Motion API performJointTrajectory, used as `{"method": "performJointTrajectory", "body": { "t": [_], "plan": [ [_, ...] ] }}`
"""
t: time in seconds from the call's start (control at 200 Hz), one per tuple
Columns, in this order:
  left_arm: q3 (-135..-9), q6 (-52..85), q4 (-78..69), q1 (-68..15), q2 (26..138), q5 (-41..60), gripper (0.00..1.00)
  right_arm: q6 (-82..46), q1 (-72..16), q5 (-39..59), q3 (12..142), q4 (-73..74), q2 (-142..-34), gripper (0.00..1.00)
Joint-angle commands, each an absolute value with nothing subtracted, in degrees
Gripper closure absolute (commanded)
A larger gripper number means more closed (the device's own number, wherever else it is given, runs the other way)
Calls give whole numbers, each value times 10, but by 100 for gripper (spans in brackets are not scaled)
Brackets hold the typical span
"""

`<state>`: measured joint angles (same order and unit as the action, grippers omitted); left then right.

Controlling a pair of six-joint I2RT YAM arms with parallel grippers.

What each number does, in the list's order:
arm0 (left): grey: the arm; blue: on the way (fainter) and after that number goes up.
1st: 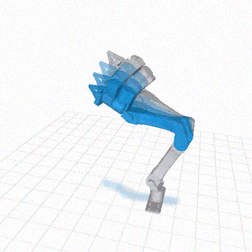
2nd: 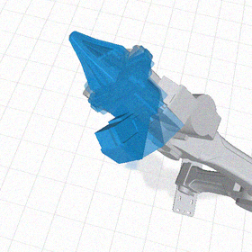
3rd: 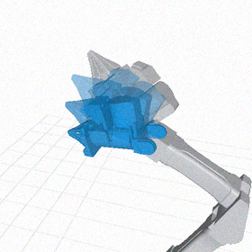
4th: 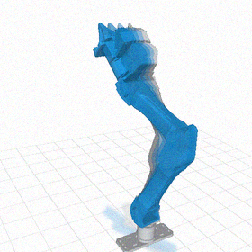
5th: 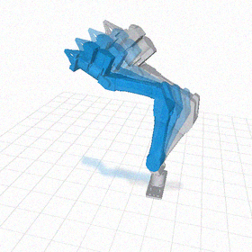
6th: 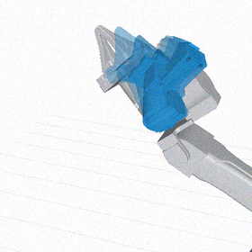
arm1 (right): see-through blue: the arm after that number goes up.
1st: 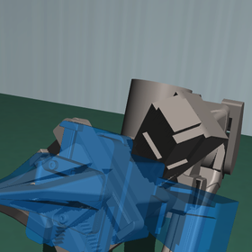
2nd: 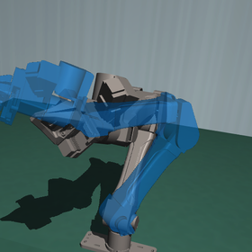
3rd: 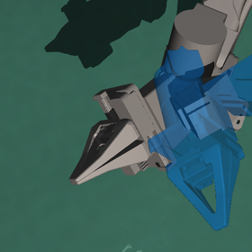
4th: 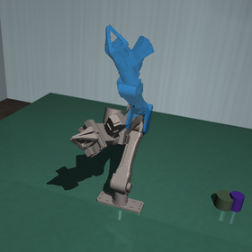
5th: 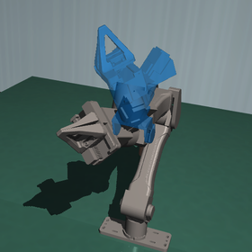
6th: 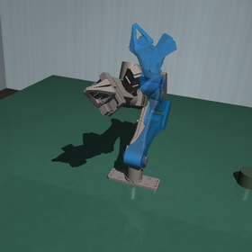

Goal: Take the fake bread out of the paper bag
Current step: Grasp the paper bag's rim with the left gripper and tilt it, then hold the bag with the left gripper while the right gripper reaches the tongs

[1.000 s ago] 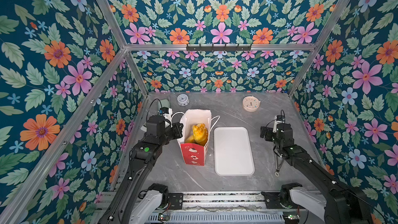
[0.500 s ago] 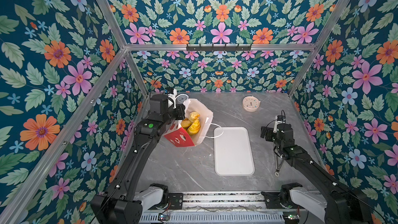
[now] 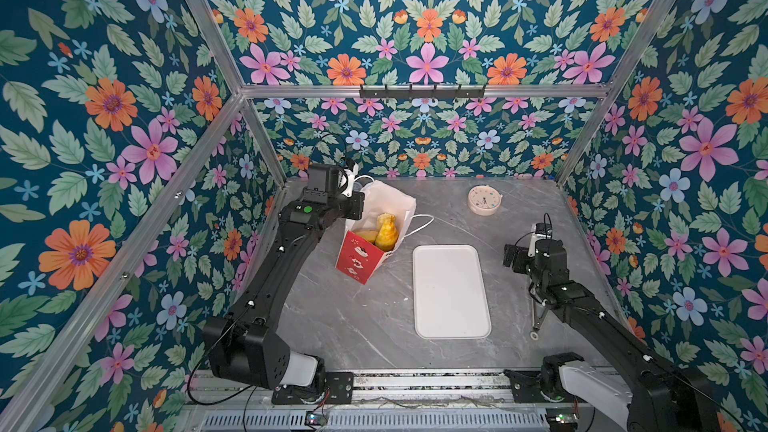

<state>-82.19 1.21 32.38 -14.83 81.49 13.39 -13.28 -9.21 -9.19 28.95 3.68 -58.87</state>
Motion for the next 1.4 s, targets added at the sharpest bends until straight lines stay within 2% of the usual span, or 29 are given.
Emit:
{"method": "performJointTrajectory", "body": {
  "t": [0.0, 0.22, 0.455, 0.73, 1.005, 1.195, 1.395],
  "plan": [
    [-837, -10, 319, -142, 811, 105, 100, -137, -93, -96, 291, 36, -591, 1],
    [-860, -41, 354, -134, 813, 59, 100, -137, -92, -95, 291, 37, -592, 1],
    [-771, -5, 296, -139, 804, 117, 100, -143, -92, -95, 298, 19, -593, 1],
    [-711, 55, 230, -161, 769, 197, 100, -179, -93, -95, 340, -127, -572, 1],
    [-647, 124, 167, -190, 747, 237, 100, -251, -92, -168, 397, -322, -525, 1],
    [-618, 144, 131, -203, 752, 237, 100, -263, -91, -128, 453, -436, -573, 1],
    [-589, 159, 81, -209, 761, 249, 100, -292, -33, -33, 398, -442, -578, 1]
  ]
}}
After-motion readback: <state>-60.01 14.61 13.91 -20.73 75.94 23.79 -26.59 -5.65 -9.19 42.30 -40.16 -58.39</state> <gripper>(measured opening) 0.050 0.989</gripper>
